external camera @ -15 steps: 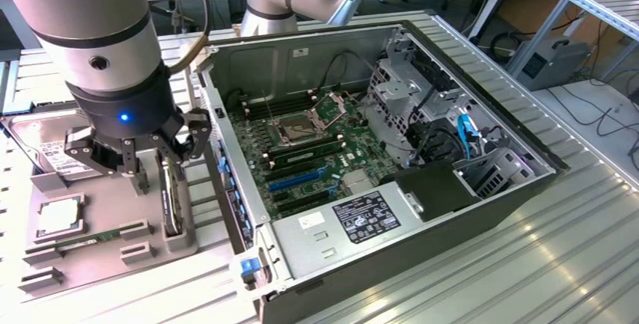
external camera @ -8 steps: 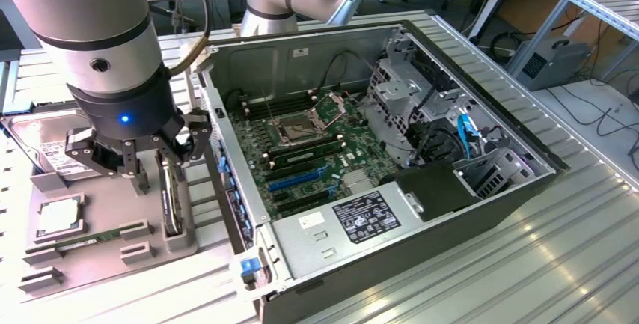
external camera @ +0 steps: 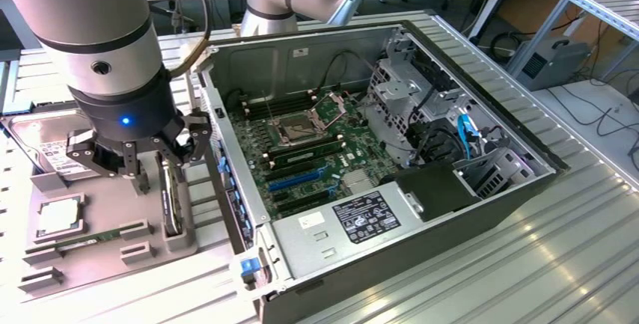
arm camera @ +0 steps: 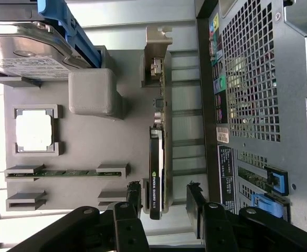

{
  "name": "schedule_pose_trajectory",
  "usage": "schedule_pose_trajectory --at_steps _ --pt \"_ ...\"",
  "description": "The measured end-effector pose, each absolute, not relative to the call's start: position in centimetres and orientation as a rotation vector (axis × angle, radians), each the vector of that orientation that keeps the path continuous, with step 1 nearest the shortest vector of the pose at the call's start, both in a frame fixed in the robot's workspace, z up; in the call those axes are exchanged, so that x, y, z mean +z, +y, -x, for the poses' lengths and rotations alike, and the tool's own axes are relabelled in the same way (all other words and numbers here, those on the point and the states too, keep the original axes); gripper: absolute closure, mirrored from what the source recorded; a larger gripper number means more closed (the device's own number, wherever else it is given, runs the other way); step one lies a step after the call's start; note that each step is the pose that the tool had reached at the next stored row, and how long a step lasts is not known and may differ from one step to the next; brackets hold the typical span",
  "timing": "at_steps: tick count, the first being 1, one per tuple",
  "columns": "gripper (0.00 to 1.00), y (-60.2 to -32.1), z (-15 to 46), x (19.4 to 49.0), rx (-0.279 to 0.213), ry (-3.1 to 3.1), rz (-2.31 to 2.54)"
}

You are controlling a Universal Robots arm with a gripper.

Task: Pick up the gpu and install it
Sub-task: 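Pick up the gpu and move the gpu toward the slot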

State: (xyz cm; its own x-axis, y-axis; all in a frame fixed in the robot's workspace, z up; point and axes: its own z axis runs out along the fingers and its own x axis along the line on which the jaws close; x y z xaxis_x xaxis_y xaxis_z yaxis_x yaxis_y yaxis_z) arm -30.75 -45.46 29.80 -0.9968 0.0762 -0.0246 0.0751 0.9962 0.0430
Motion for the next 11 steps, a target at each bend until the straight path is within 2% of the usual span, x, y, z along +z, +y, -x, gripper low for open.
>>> schedule_pose_trajectory --at_steps 11 --pt "0.52 -45.46 30.75 29.49 0.066 3.113 -0.118"
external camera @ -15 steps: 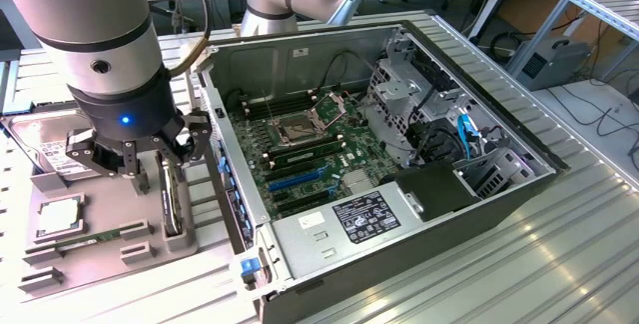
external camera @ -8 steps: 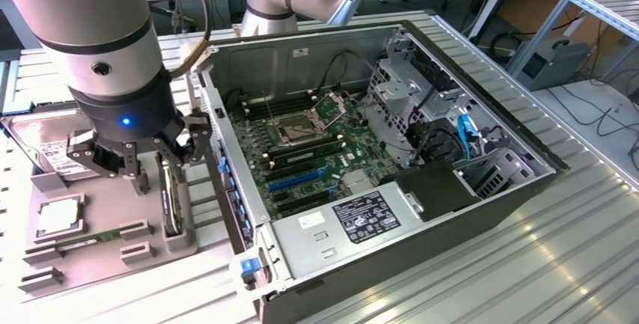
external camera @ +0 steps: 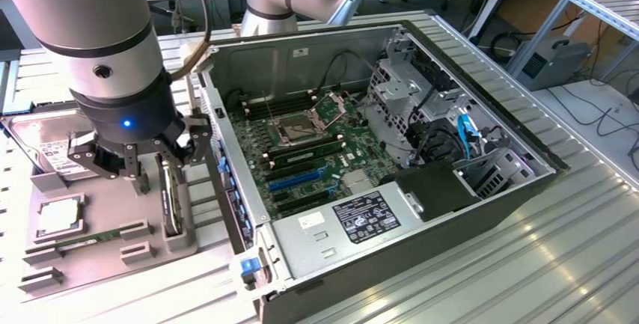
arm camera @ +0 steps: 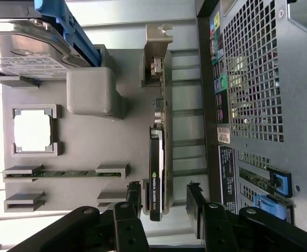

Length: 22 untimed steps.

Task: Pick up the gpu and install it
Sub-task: 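Pick up the gpu and move the gpu toward the slot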

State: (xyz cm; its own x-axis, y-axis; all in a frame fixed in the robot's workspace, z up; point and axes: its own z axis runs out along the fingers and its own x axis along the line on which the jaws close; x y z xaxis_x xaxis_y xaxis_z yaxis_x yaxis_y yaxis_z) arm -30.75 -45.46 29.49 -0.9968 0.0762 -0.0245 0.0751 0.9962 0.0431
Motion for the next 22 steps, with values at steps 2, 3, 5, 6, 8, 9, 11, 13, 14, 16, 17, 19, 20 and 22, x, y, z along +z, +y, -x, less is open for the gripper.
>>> schedule_pose_trajectory --at_steps 2,3,5,6,8,9,11,13,14,16,17,19,20,22 --pt "0.52 -45.46 30.75 29.42 0.066 3.113 -0.118" --pt "0.52 -45.46 30.74 29.39 0.066 3.112 -0.118" --pt "0.52 -45.46 30.74 29.34 0.066 3.113 -0.118" --pt "0.52 -45.46 30.74 29.31 0.066 3.112 -0.118" --pt "0.52 -45.46 30.74 29.27 0.066 3.112 -0.118" --pt "0.52 -45.46 30.75 29.24 0.066 3.112 -0.118" --pt "0.52 -45.46 30.74 29.18 0.066 3.112 -0.118" --pt "0.52 -45.46 30.75 29.14 0.066 3.112 -0.118" --pt "0.52 -45.46 30.74 29.11 0.066 3.112 -0.118" --pt "0.52 -45.46 30.74 29.07 0.065 3.113 -0.118" --pt "0.52 -45.46 30.75 29.05 0.065 3.113 -0.118" --pt "0.52 -45.46 30.75 29.01 0.066 3.112 -0.118" --pt "0.52 -45.46 30.75 28.98 0.066 3.112 -0.118" --pt "0.52 -45.46 30.75 28.94 0.066 3.112 -0.118"
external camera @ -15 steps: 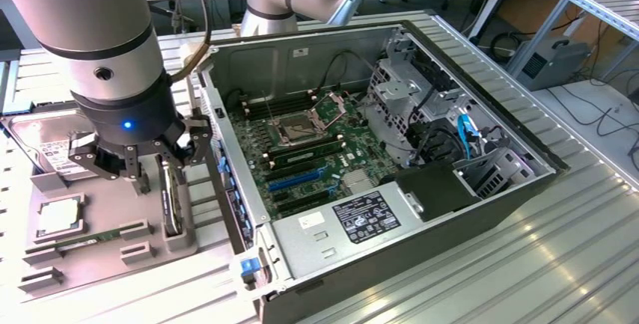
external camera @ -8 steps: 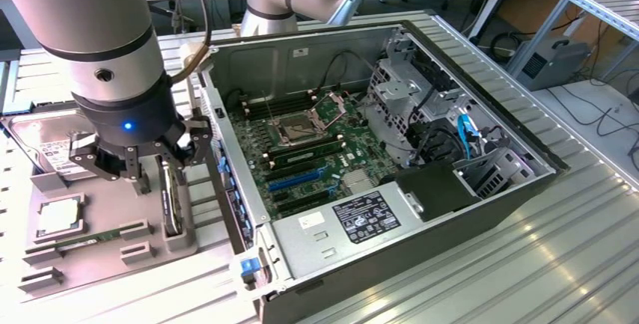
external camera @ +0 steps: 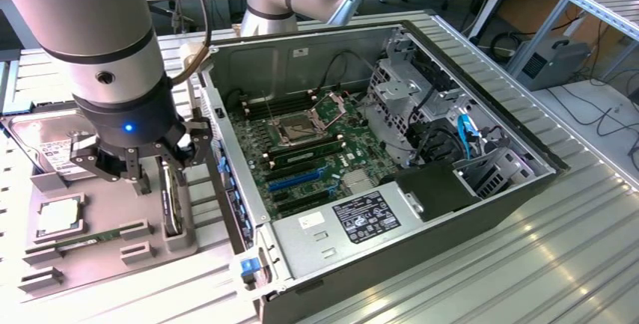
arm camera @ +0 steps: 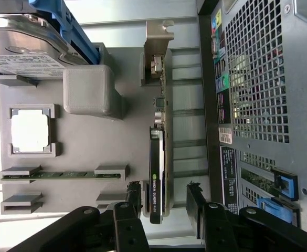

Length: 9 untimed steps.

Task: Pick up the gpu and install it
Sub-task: 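Pick up the gpu and move the gpu toward the slot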

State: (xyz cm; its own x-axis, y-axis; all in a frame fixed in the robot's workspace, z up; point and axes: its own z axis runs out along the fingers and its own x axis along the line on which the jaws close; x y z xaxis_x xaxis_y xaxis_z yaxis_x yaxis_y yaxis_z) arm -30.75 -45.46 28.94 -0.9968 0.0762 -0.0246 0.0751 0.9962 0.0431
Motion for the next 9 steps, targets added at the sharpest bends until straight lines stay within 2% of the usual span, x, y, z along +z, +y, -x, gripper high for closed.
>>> schedule_pose_trajectory --at_steps 9 --pt "0.52 -45.46 30.75 28.74 0.066 3.112 -0.118"
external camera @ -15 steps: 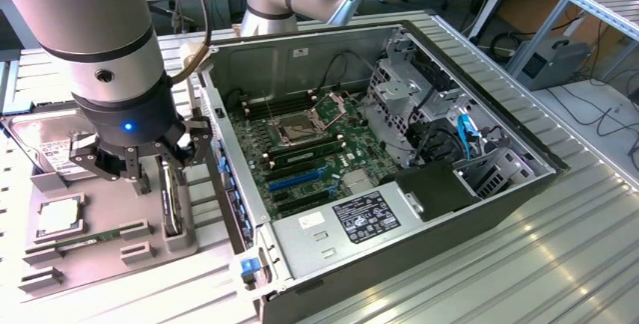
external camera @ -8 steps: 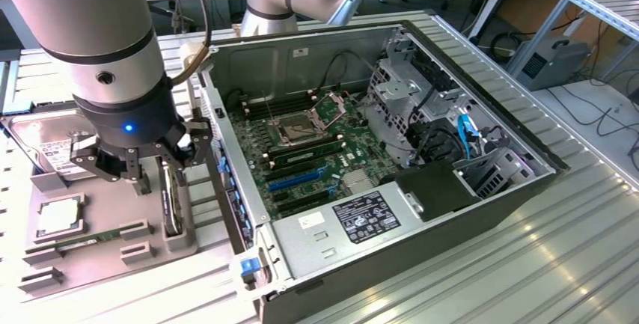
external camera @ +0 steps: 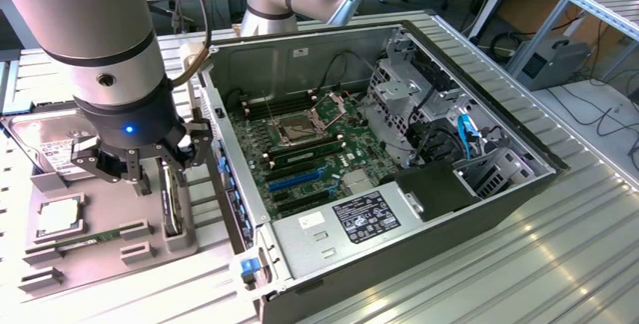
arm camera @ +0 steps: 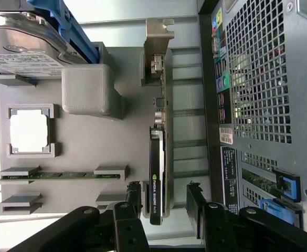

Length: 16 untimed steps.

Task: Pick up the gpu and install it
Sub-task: 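Pick up the gpu and move the gpu toward the slot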

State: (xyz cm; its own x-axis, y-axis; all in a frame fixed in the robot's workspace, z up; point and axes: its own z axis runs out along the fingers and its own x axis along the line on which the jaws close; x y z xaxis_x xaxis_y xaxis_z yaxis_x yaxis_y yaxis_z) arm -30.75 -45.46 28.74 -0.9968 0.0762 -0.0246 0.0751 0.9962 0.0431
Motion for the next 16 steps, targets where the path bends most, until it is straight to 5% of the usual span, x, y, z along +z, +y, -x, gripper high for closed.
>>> schedule_pose_trajectory --at_steps 16 --pt "0.52 -45.46 30.74 28.38 0.066 3.112 -0.118"
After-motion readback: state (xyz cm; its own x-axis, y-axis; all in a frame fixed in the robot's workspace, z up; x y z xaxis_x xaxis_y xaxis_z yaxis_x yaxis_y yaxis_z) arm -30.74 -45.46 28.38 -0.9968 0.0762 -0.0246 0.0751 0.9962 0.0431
